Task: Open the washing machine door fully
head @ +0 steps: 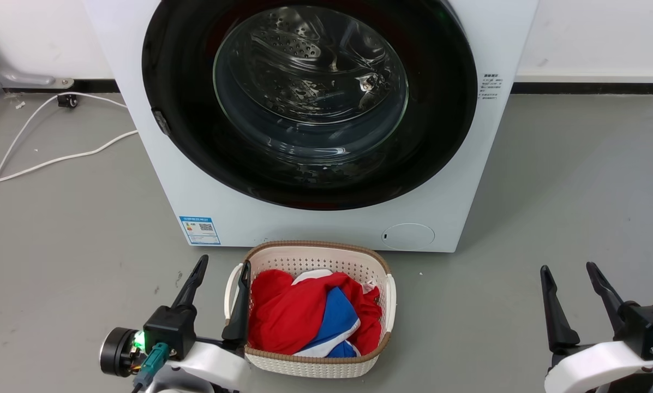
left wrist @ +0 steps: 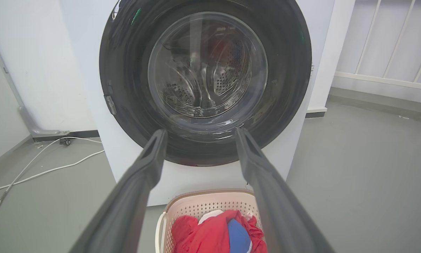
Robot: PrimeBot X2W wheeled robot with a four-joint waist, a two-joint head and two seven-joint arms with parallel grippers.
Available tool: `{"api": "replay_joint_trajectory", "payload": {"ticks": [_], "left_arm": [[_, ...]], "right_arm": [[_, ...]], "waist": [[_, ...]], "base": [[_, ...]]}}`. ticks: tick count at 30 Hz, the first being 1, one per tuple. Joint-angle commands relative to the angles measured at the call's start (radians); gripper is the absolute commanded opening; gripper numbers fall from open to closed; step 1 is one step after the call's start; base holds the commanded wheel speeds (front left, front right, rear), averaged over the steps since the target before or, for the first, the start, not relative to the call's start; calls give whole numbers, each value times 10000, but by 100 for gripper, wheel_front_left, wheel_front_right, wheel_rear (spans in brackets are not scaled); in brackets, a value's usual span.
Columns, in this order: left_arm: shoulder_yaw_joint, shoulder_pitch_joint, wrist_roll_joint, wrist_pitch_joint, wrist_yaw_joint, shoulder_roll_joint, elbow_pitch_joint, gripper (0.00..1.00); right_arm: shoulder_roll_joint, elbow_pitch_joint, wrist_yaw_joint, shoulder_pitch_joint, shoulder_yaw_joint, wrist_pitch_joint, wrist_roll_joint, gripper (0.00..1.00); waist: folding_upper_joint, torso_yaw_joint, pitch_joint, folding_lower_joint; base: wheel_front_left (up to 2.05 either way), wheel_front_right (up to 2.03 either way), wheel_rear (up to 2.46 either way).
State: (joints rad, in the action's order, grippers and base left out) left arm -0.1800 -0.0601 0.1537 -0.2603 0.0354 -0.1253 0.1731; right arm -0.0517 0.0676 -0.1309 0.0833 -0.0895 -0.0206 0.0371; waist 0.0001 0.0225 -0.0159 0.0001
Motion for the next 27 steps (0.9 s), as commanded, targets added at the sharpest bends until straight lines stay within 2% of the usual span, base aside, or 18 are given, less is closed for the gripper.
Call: {"api": "replay_joint_trajectory", "payload": {"ticks": [1,9,19,20,21,27], "left_arm": [[31,60,14,-74,32,5,34,100],[83,53,296,-63,160,75,202,100],[110,37,326,-54,107,40,311,100],[108,31,322,-54,98,39,318,100],[109,21,304,-54,77,30,328,100],[81,-22,227,-54,14,11,377,100]], "right_arm": [[25,8,3,82,-22,-46,55,100],[24,-188,3,15,-68,-155,372,100],[24,-342,3,-66,-106,-211,400,100],[24,-368,1,-69,-106,-177,445,37],[24,-395,1,-75,-99,-152,470,1],[23,-517,3,-103,-158,-66,953,0]], "waist": [[-1,1,0,-1],[-1,23,-2,-1],[-1,39,11,-1],[-1,42,13,-1],[-1,45,15,-1],[-1,59,19,-1]], "base": [[0,0,0],[0,0,0],[0,0,0],[0,0,0],[0,0,0],[0,0,0]]}}
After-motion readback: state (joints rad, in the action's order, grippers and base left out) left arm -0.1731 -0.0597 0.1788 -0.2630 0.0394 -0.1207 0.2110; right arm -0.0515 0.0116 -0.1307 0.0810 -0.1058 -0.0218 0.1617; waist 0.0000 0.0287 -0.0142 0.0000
